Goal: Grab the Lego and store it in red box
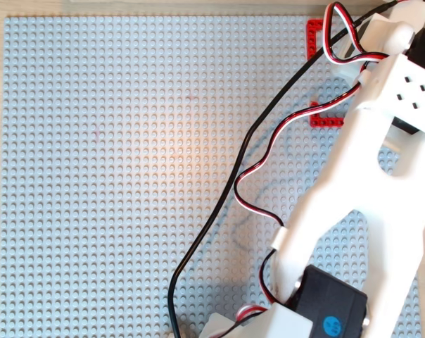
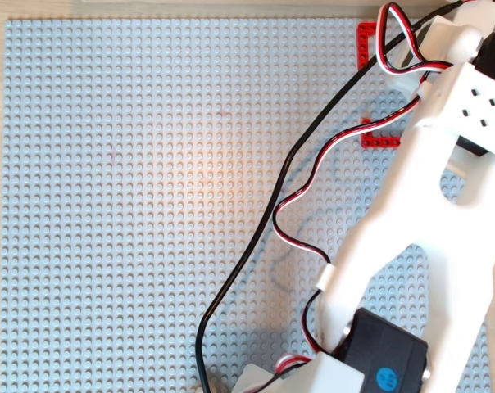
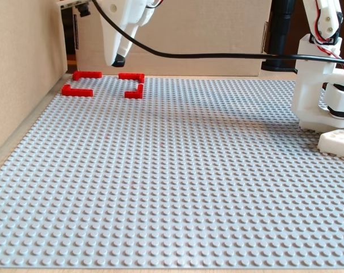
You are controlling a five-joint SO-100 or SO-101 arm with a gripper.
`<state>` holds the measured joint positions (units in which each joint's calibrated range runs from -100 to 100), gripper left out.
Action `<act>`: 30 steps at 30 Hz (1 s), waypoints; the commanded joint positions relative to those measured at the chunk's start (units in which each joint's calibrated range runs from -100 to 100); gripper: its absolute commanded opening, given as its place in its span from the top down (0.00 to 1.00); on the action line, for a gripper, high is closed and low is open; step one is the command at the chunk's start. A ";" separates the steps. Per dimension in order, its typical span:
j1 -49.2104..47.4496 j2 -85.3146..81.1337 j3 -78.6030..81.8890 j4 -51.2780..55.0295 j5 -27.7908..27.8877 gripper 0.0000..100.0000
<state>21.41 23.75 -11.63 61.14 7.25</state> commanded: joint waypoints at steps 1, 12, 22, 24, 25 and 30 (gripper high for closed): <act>-0.23 -3.92 -2.46 0.44 -0.17 0.85; -0.38 -3.92 -3.01 2.46 -0.22 0.81; -1.28 -16.72 -4.28 10.70 -0.43 0.98; -2.47 -22.06 -4.19 14.39 -0.48 0.98; -3.14 -24.69 -4.19 16.58 -0.48 0.99; -5.59 -35.96 -4.10 26.23 -2.41 0.99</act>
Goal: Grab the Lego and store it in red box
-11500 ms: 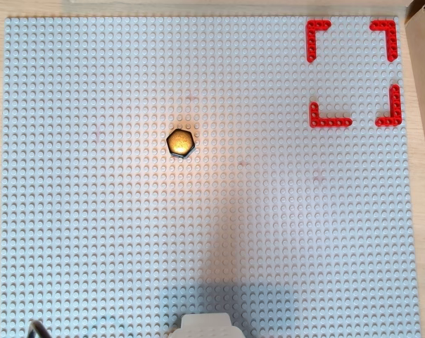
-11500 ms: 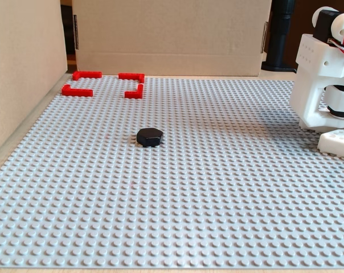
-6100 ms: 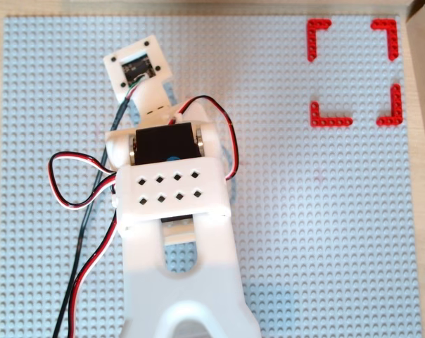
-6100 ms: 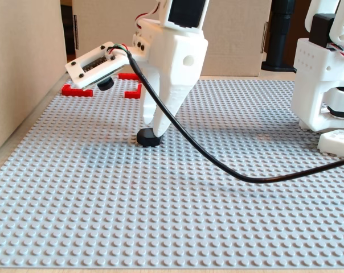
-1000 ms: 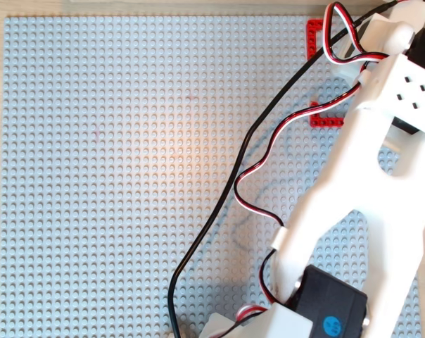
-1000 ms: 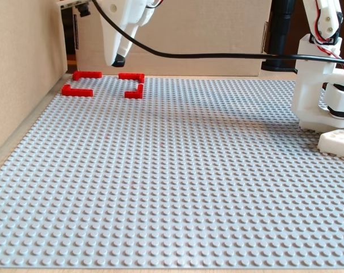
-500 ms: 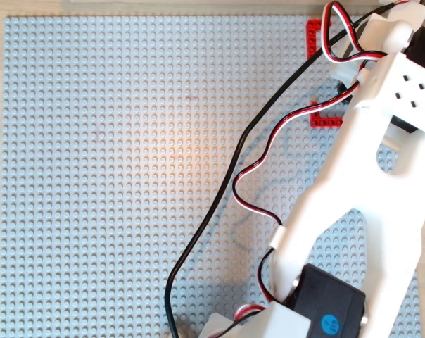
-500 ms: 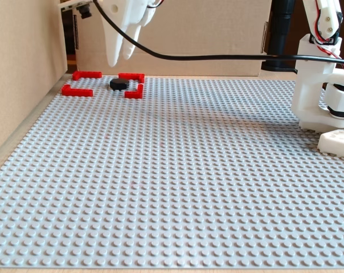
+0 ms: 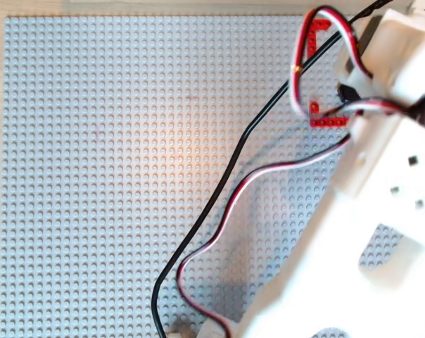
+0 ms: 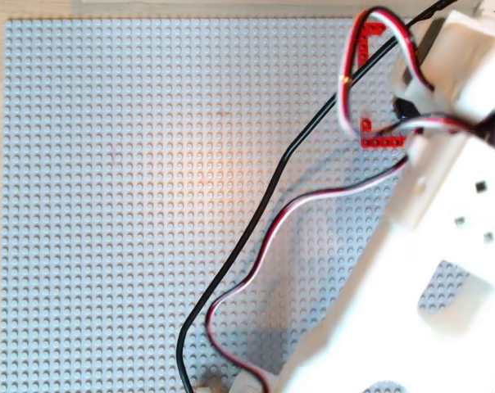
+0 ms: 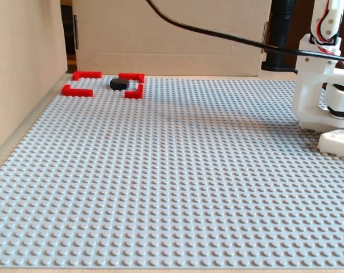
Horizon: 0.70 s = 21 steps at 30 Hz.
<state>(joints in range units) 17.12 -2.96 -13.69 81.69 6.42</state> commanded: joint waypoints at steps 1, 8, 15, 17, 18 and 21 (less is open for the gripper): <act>-1.75 -12.21 -2.04 8.31 -2.67 0.99; -5.25 -27.21 -1.86 17.17 -5.95 0.99; -8.30 -44.24 7.69 17.34 -6.01 0.99; -9.49 -49.92 12.05 17.25 -6.01 0.99; -9.79 -52.72 14.23 17.17 -6.01 0.99; -9.79 -59.84 20.23 16.90 -6.01 0.99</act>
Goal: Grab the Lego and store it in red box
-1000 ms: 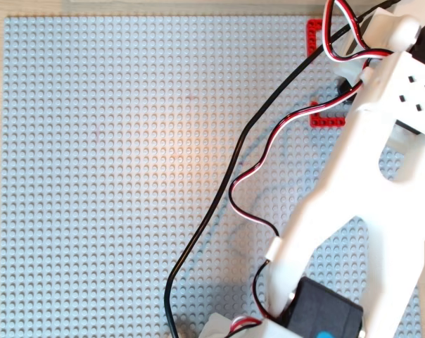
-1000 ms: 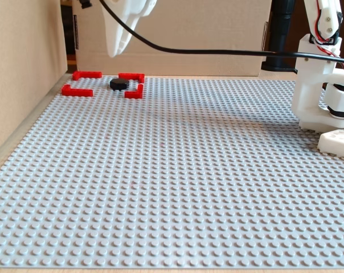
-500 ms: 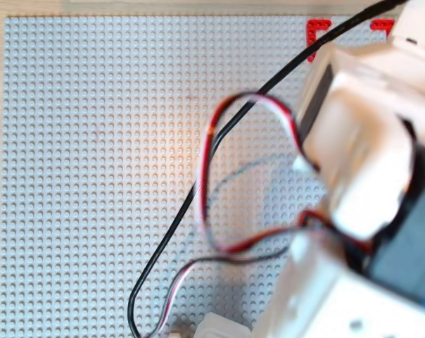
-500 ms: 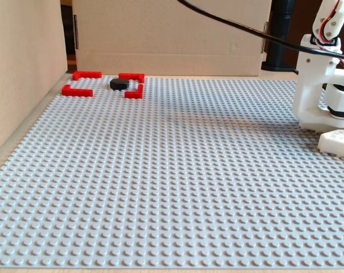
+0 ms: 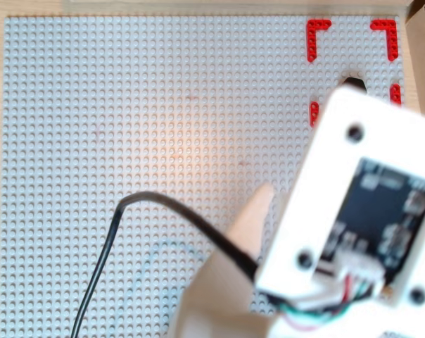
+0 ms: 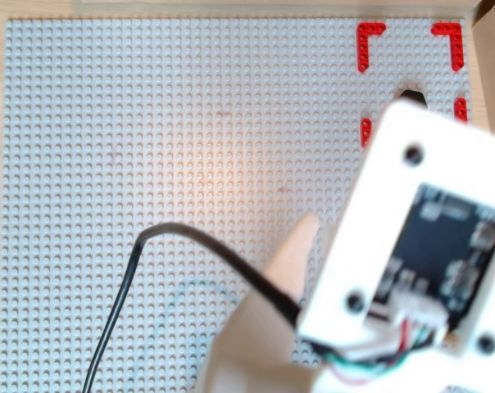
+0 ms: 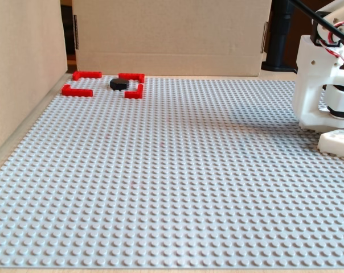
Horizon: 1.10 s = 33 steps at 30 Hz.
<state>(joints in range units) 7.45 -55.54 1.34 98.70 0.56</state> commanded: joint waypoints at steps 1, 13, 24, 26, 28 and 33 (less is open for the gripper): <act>0.10 -9.21 7.29 -0.55 -0.14 0.99; -0.27 -32.18 21.48 -0.72 -0.14 0.99; 0.18 -43.79 21.75 0.24 0.06 0.98; 0.18 -43.70 21.66 0.33 0.12 0.98; 0.18 -43.70 21.84 0.33 0.17 0.98; 0.03 -43.70 21.84 0.24 0.17 0.98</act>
